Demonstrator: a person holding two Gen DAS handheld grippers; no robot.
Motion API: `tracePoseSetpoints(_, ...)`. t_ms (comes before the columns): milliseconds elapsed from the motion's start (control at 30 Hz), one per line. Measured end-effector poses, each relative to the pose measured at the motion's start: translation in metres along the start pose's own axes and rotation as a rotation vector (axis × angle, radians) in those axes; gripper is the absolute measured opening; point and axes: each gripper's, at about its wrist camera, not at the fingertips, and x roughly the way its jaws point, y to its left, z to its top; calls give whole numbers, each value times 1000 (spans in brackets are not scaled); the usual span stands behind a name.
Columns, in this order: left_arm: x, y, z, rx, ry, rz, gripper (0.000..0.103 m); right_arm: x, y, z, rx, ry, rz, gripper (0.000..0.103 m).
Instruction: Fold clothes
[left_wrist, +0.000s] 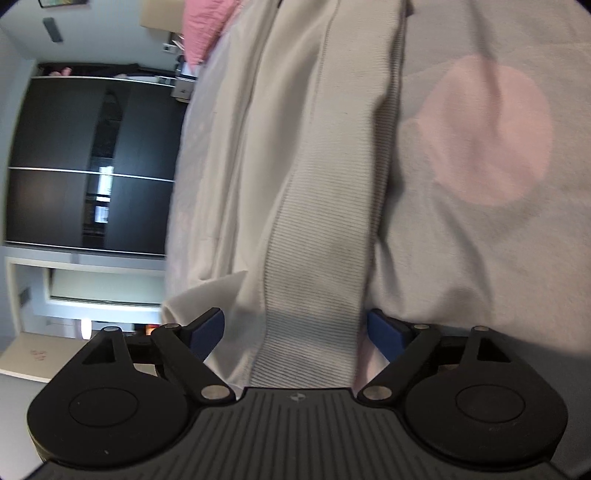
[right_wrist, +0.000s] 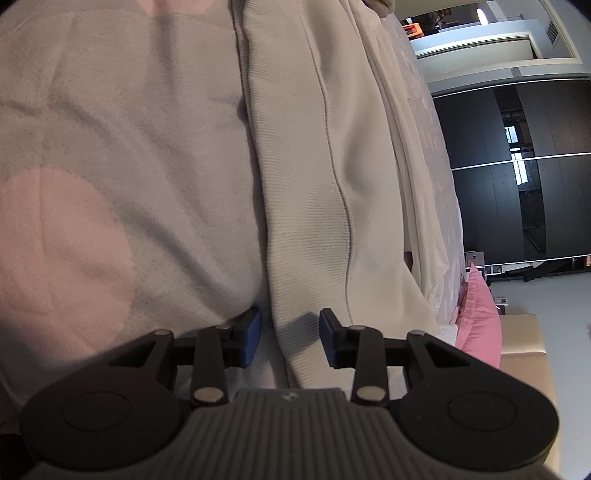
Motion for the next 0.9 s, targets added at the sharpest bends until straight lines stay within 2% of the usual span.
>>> tracePoseSetpoints(67, -4, -3, 0, 5, 6, 30, 81, 1, 0, -1, -11, 0, -12, 39)
tracePoseSetpoints(200, -2, 1, 2, -10, 45, 51, 78, -15, 16, -9, -24, 18, -37, 40)
tracePoseSetpoints(367, 2, 1, 1, 18, 103, 58, 73, -9, 14, -11, -48, 50, -64, 41)
tracePoseSetpoints(400, 0, 0, 1, 26, 101, 58, 72, -7, 14, -11, -59, 57, -73, 41)
tracePoseSetpoints(567, -8, -19, 1, 108, 20, 60, 55, -4, 18, -11, -78, 68, -107, 49)
tracePoseSetpoints(600, -10, -23, 1, 123, 3, 64, 55, -4, 19, -10, -78, 63, -112, 49)
tracePoseSetpoints(667, -10, -20, 1, 97, 3, 59, 57, -6, 22, -10, -75, 51, -121, 49)
tracePoseSetpoints(800, -7, -7, -2, 0, 54, 71, 60, -7, 21, -12, -61, 46, -127, 49)
tracePoseSetpoints(900, -11, 1, -1, -52, 45, 43, 50, -5, 20, -13, -61, 52, -130, 46)
